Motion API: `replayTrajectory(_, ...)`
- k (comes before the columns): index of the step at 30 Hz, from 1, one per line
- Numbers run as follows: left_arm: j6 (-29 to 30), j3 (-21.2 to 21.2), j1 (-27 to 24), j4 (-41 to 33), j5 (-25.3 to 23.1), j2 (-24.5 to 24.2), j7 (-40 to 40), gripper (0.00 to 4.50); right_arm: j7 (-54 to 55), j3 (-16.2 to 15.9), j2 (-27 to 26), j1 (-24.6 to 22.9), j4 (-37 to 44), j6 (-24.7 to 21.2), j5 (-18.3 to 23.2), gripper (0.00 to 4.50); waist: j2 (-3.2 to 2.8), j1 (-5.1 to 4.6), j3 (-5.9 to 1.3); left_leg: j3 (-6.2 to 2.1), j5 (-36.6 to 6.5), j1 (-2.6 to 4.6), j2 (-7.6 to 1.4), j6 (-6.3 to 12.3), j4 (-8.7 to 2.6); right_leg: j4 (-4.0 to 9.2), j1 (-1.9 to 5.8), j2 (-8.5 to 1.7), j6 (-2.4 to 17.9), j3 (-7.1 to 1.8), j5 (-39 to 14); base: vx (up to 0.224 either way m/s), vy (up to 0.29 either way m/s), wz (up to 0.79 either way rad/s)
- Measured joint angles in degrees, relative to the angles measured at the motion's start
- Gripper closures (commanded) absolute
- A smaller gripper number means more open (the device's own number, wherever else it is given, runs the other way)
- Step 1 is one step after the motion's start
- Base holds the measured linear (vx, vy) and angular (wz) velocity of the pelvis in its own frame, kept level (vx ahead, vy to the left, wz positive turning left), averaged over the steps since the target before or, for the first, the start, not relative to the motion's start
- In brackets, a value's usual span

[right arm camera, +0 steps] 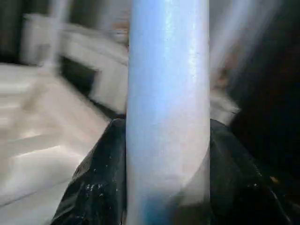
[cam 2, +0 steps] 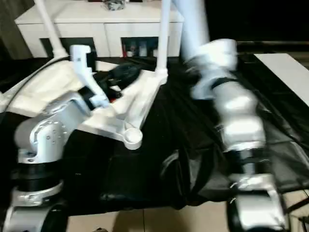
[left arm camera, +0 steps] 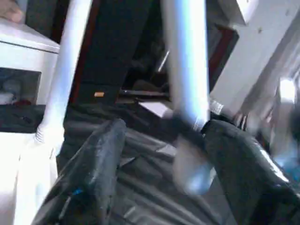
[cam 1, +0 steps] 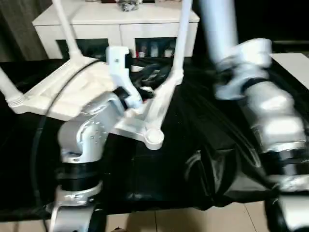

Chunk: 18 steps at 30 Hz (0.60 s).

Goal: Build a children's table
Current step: Pick table leg

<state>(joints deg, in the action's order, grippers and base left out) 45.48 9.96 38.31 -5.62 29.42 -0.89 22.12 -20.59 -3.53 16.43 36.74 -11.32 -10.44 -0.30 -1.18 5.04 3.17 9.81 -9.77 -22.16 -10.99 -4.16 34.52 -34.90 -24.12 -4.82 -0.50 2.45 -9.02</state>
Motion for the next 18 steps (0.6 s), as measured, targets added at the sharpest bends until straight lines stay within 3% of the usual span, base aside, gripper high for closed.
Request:
replayTrajectory(4,0.5,3.1,1.0,1.0,2.1,1.6,-1.9,0.8,-1.2,-6.1,-1.9,-3.4,1.9,2.3,-2.8,2.68,0.07,0.07,0.04,0.0,0.0,-0.03,0.03,0.01,0.0,0.01,0.02,-0.07,0.0,0.0,0.0,0.0,0.0,0.0)
replayTrajectory(7,0.8,4.6,1.1,1.9,3.4,2.4,-3.4,0.5,-1.2,-7.8,-2.4,-3.5,4.0,3.6,-3.6,2.68,0.13,0.01,0.07,-0.01,0.0,-0.02,0.03,0.0,0.0,0.0,0.04,-0.07,0.0,0.01,0.0,0.0,0.0,0.0)
replayTrajectory(9,0.9,5.5,1.1,2.1,4.7,3.0,-4.3,1.01,-1.3,-8.3,-2.7,-3.5,4.6,4.6,-3.8,2.68,0.17,0.01,0.07,-0.04,0.0,-0.01,0.02,0.0,0.0,0.0,0.05,-0.06,0.0,0.03,0.0,0.0,0.0,0.0)
replayTrajectory(11,1.0,6.5,1.3,2.1,5.8,3.7,-5.2,0.92,-1.2,-8.4,-3.1,-3.5,4.6,5.0,-4.1,2.68,0.19,0.06,0.08,-0.03,0.0,-0.03,0.02,0.0,0.0,0.0,0.05,-0.07,0.0,0.03,0.0,0.0,0.0,0.0)
replayTrajectory(14,1.0,7.3,2.0,2.5,6.0,3.8,-6.7,1.5,-1.2,-9.4,-3.5,-3.5,4.6,5.8,-4.8,2.68,0.21,-0.04,0.09,-0.04,0.0,-0.02,0.03,0.0,0.0,0.0,0.05,-0.07,-0.1,0.02,0.0,0.0,0.0,0.0)
replayTrajectory(16,1.0,7.9,2.1,2.7,6.8,3.9,-7.0,1.37,-1.3,-10.6,-3.5,-3.7,4.6,6.1,-5.6,2.68,0.22,-0.1,0.09,-0.04,0.0,-0.02,0.02,0.0,0.0,0.0,0.04,-0.06,-0.3,0.02,-0.1,0.0,0.0,0.0)
replayTrajectory(18,1.0,8.3,2.1,3.0,7.1,4.1,-7.7,1.77,-1.3,-11.4,-3.6,-4.3,4.6,6.2,-6.2,2.68,0.22,-0.08,0.1,-0.04,0.0,-0.03,0.02,0.0,0.0,0.0,0.03,-0.06,-0.2,0.01,-0.1,0.0,0.0,0.0)
